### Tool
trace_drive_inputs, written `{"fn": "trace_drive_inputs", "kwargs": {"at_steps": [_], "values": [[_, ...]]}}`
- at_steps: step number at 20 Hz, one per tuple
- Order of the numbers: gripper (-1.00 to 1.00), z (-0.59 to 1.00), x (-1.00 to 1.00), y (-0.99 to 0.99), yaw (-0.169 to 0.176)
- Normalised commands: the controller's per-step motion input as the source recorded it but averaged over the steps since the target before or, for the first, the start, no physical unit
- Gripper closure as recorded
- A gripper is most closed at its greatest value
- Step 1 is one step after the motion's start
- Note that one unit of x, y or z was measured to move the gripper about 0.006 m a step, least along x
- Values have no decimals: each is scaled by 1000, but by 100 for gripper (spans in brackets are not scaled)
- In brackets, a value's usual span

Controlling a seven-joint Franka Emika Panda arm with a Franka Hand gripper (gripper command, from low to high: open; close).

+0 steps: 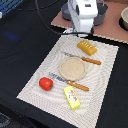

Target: Interact with the objects in diverse but meaningful ways.

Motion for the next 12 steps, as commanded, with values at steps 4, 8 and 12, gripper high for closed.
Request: {"fn": "trace_drive_inputs", "kwargs": {"at_steps": [4,8,12], "values": [[100,-604,-666,46,3],[100,-496,-554,69,12],[100,-93,-200,63,31]]}}
